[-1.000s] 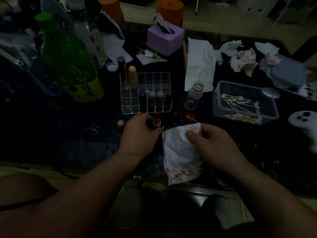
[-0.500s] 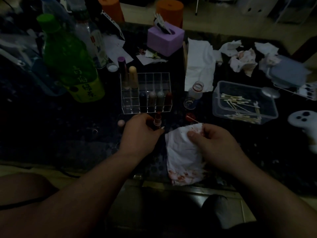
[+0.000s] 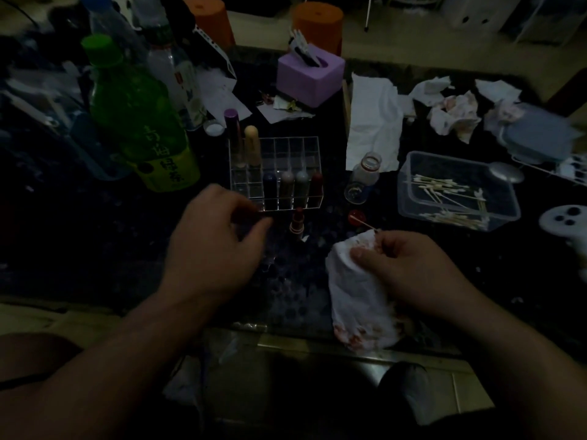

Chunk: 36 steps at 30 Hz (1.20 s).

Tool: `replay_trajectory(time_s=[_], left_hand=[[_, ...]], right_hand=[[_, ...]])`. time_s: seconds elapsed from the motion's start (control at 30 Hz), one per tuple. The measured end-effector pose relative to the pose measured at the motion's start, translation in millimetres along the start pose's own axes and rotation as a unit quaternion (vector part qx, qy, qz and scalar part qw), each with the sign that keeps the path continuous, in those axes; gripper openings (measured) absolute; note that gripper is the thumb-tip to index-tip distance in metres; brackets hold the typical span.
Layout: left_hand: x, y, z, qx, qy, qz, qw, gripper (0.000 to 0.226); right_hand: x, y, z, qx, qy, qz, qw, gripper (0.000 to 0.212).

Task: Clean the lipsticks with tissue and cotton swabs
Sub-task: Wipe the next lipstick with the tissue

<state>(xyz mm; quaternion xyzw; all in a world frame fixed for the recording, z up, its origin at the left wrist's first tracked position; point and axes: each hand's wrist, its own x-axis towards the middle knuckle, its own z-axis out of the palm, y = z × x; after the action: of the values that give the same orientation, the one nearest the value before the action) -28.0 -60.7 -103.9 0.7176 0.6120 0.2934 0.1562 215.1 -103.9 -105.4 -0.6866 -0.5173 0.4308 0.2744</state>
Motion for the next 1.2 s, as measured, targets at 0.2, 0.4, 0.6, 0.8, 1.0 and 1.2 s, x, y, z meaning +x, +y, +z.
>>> replay_trajectory(time_s=[0.2,0.4,0.6,0.8,1.0,1.2], left_hand=[[8.3,-43.3,10.3,0.059,-0.164,-0.045,0.984,0.046],[4.0,-26.2,-11.2,-0.056,-0.118,-0.115,0.985,0.036],[-22.8,32.4,-47.6,-0.462,-0.361,-0.206,0.783,0.076],[-17.5,37.8,-32.0,-0.425,-0.43,-0.23,0.763,0.026],[-13.0,36.3,-24.1,-0.447,-0.411,-0.273,0.746,0.036],[-10.9,46.2,-15.2,-0.501,-0.251,-0.319,0.765,0.053]], right_hand=[[-7.7,-10.9,0.4,0.011,-0.031,0.0,0.999,0.036],[-13.7,-16.1,2.3,0.037,-0.065,0.004,0.997,0.028],[-26.8,-31.2,1.5,0.151,-0.149,-0.021,0.977,0.024],[-26.6,-30.0,7.5,0.247,-0.179,0.045,0.951,0.035],[-33.5,-29.8,22.0,0.358,-0.116,0.079,0.923,0.01],[-40.3,-27.8,25.5,0.261,-0.017,0.041,0.964,0.015]])
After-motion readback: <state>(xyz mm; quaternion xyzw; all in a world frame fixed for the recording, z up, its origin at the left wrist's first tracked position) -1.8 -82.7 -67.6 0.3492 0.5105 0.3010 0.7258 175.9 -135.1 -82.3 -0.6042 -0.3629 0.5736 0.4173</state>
